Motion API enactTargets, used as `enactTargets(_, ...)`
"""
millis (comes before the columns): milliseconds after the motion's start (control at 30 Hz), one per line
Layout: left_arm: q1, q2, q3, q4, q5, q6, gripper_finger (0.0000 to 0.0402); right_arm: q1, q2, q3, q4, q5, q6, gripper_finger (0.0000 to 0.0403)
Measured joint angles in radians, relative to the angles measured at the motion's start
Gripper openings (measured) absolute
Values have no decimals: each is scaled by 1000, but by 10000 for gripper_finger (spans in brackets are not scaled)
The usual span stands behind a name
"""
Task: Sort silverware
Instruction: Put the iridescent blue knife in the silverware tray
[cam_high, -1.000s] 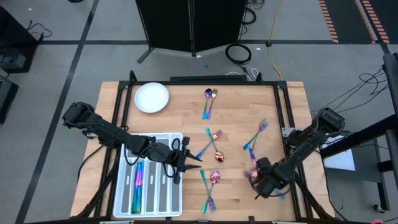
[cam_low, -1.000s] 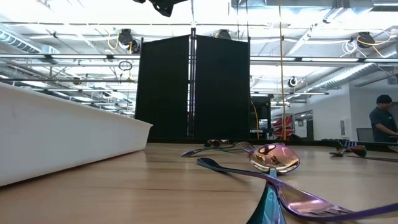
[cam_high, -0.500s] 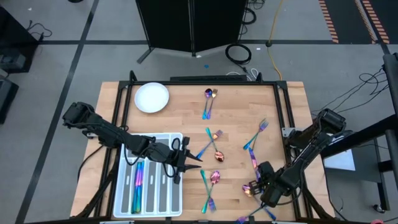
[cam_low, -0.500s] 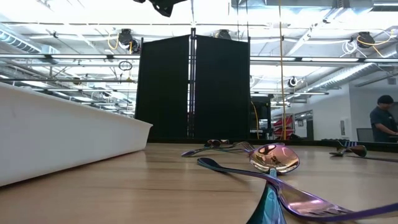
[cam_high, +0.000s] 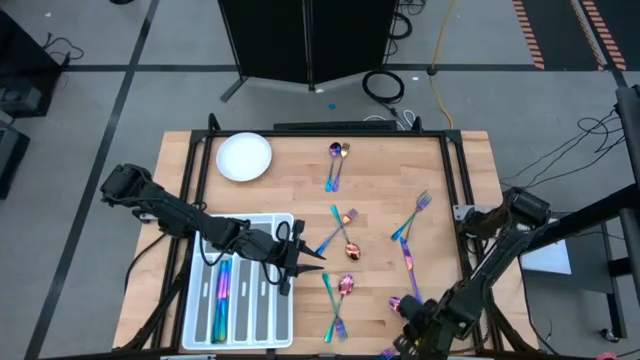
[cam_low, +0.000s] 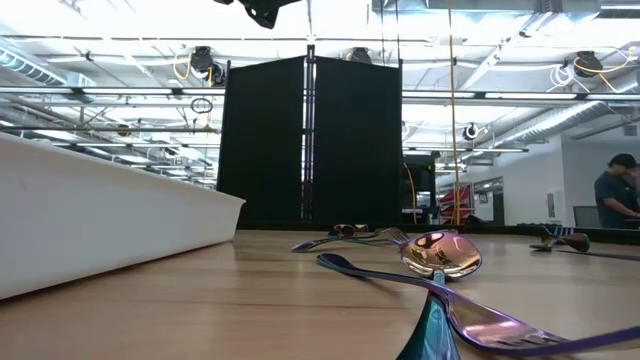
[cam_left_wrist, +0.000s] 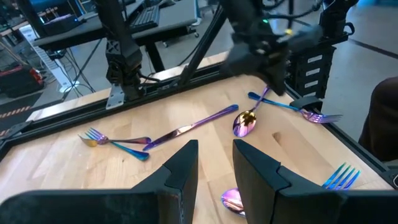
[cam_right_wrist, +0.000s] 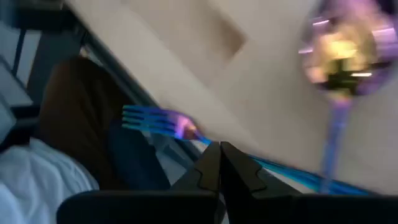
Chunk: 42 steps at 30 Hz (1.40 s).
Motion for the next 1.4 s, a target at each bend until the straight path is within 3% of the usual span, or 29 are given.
enactTargets(267, 0, 0, 0, 23, 0, -18, 102, 2, 95, 1, 179, -32, -54, 0)
enactTargets(500, 0, 0, 0, 22, 1, -18, 102, 5, 114, 14, 222, -56, -80, 0)
enactTargets(967, 0, 0, 0, 22, 3, -18, 102, -5, 173, 17, 275, -57, -89, 0)
enactTargets(1400, 0, 0, 0, 22, 4, -19, 102, -43, 219, 79, 159, -78, -71, 0)
